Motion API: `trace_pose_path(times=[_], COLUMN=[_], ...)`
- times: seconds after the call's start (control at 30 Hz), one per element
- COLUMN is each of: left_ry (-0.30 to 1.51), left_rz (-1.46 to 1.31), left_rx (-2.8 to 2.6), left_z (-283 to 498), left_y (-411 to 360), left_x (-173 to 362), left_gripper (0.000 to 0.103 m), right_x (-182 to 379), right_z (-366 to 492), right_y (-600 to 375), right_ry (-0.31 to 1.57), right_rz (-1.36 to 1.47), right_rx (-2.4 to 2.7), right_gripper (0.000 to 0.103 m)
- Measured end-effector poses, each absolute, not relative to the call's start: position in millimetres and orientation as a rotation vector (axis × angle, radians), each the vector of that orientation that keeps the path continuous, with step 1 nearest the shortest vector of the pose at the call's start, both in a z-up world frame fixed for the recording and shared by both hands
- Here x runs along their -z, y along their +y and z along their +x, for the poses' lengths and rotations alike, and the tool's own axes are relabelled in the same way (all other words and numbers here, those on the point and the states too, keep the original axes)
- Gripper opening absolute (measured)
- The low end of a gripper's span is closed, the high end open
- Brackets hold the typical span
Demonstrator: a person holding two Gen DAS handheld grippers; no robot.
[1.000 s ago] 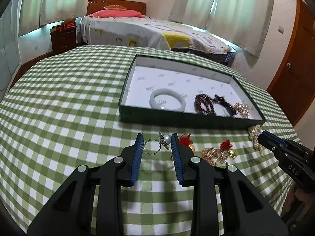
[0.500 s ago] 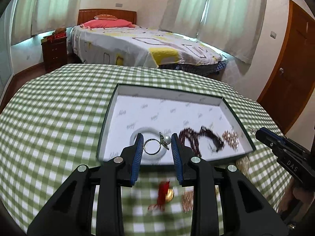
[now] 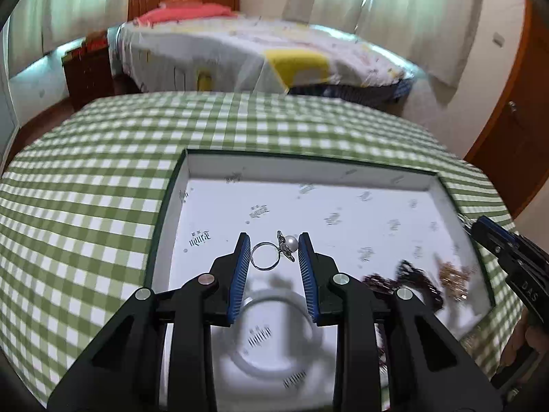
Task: Organize jewelry
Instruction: 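Carry the ring with the left tool while the right tool carries the silver brooch over the tray, then open the left tool to drop the ring while the right tool releases the brooch into the tray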
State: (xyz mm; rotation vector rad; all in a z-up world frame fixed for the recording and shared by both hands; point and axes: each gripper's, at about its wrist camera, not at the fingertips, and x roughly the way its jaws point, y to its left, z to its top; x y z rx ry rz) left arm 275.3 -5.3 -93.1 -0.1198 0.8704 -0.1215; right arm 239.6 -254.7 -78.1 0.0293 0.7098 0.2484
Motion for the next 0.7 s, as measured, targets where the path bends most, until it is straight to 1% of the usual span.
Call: trace_pose_path(times=[0.27, 0.6, 0.7], left_ry=[0.979, 0.976, 0.975], left_rz=[-0.119, -0.085, -0.092], left_rx=[0.104, 0.108, 0.113], left_z=[303, 309, 309], left_y=[-6, -13, -13], left_x=[116, 118, 119], left_gripper=[0.028, 0.029, 0.031], right_x=[104, 114, 114], right_z=[263, 268, 268], right_y=[-257, -261, -261], right_ry=[0.809, 0.849, 0.846], right_rz=[0.013, 0.011, 0.013], right_rx=[-0.233, -0.228, -0.232], right_gripper=[0.015, 0.015, 0.017])
